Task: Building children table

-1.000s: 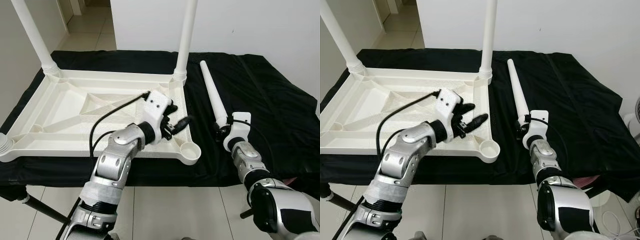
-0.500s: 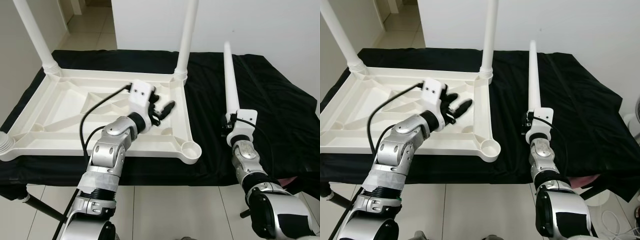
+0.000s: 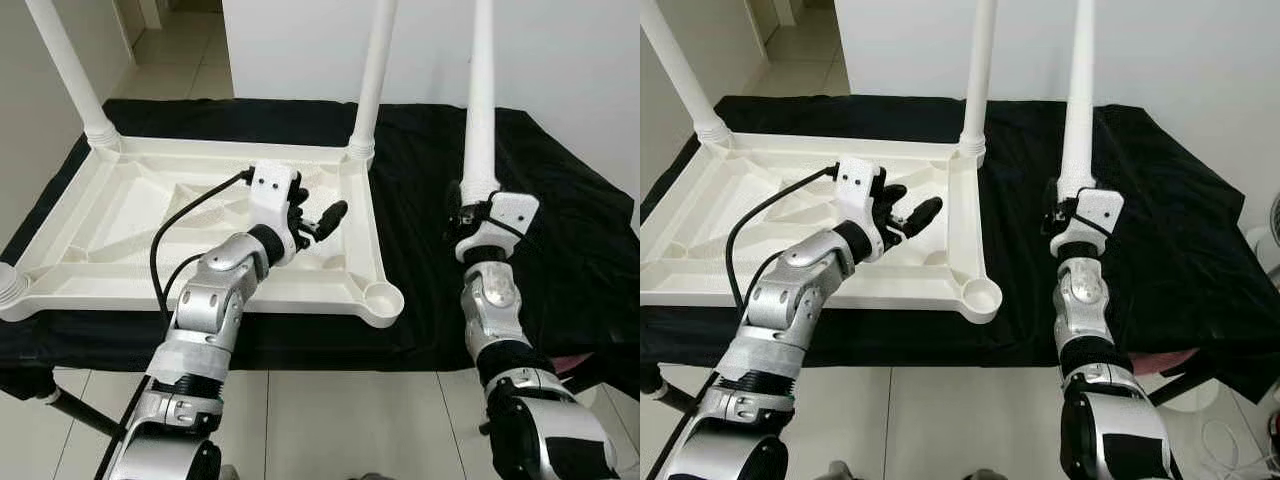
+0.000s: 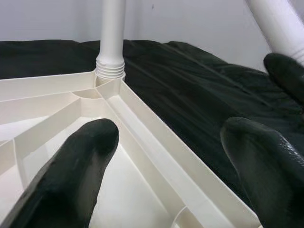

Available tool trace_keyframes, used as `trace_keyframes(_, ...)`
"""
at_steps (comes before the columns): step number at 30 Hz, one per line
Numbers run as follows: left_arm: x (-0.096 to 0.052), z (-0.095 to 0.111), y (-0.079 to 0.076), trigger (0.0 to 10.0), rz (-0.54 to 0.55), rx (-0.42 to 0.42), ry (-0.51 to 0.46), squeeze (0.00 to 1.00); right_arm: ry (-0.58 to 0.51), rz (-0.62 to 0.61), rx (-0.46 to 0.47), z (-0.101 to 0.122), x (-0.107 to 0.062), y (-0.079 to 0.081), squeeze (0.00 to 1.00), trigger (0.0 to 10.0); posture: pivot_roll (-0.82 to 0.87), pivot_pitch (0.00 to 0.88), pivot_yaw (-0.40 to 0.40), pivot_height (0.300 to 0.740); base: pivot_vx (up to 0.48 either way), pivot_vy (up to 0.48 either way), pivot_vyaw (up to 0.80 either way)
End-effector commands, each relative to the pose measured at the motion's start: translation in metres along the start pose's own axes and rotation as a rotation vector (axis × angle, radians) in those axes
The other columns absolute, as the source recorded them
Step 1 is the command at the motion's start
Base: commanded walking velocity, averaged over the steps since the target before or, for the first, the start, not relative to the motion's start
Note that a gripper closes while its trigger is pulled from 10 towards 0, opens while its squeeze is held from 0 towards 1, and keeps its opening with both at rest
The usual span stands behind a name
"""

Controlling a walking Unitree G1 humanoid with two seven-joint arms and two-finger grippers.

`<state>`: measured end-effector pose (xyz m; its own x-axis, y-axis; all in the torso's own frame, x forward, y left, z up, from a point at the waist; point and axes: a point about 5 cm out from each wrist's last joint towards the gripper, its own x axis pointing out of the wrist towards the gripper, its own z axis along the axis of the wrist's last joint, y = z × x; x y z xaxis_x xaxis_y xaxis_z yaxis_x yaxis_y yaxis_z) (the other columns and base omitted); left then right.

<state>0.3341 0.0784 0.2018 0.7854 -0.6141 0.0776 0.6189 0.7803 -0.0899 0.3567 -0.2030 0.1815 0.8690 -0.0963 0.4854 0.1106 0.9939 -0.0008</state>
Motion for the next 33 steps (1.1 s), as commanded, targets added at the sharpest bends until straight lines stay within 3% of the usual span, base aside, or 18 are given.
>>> trace_keyframes(1,-0.003,0.004,-0.011,10.0,-0.271,0.026,0.000,1.00,-0.111,0.007,0.005,0.020,0.012,0.005,0.00,10.0,-0.08,0.000,0.001,0.740,0.000,0.000,0.00)
trace_keyframes(4,-0.002,0.008,-0.009,10.0,-0.281,0.072,0.005,1.00,-0.164,0.028,-0.008,0.031,0.019,0.009,0.00,10.0,-0.08,0.000,0.005,0.740,0.000,0.000,0.00)
trace_keyframes(5,-0.001,0.009,-0.006,10.0,-0.278,0.084,0.012,0.58,-0.189,0.037,-0.011,0.036,0.022,0.011,0.00,10.0,-0.08,0.000,0.019,0.740,0.000,0.000,0.00)
trace_keyframes(6,-0.001,0.009,-0.006,10.0,-0.278,0.084,0.012,0.58,-0.189,0.037,-0.011,0.036,0.022,0.011,0.00,10.0,-0.08,0.000,0.019,0.740,0.000,0.000,0.00)
trace_keyframes(7,-0.001,0.011,-0.005,10.0,-0.288,0.083,0.016,0.00,-0.215,0.053,-0.009,0.042,0.024,0.013,0.00,10.0,-0.08,0.000,0.026,0.740,0.000,0.000,0.00)
trace_keyframes(15,-0.002,0.018,-0.006,10.0,-0.355,0.032,0.010,0.00,-0.314,0.121,0.000,0.064,0.033,0.024,0.00,10.0,-0.08,0.000,0.030,0.740,0.000,0.000,0.00)
trace_keyframes(19,-0.007,0.031,-0.010,10.0,-0.454,-0.068,-0.034,0.00,-0.370,0.200,-0.009,0.076,0.031,0.036,0.00,10.0,-0.07,0.000,0.031,0.740,0.000,0.000,0.00)
trace_keyframes(24,-0.009,0.037,-0.010,10.0,-0.498,-0.088,-0.044,0.00,-0.384,0.247,-0.020,0.078,0.028,0.041,0.00,10.0,-0.06,0.000,0.027,0.740,0.000,0.000,0.00)
trace_keyframes(33,-0.011,0.064,-0.005,10.0,-0.597,-0.156,-0.095,0.00,-0.339,0.400,-0.025,0.067,0.005,0.056,0.00,10.0,-0.06,0.000,0.027,0.740,0.000,0.000,0.00)
